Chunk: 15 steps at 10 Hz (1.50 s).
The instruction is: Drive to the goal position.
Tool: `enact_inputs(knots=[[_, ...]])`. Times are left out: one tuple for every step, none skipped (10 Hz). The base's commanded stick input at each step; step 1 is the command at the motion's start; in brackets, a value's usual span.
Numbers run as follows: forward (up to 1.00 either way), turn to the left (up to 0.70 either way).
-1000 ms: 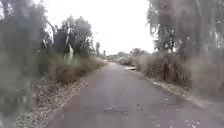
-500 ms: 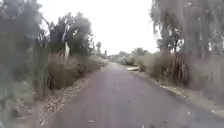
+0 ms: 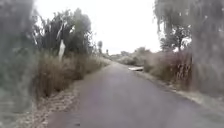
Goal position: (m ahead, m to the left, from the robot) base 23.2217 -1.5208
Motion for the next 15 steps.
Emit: enact_inputs(knots=[[1.00, 0.00], [1.00, 0.00], [1.00, 0.00], [1.00, 0.00], [1.00, 0.00], [1.00, 0.00], [1.00, 0.00], [1.00, 0.00], [1.00, 0.00], [1.00, 0.00], [1.00, 0.00], [1.00, -0.40], [1.00, -0.40], [1.00, -0.40], [1.00, -0.36]])
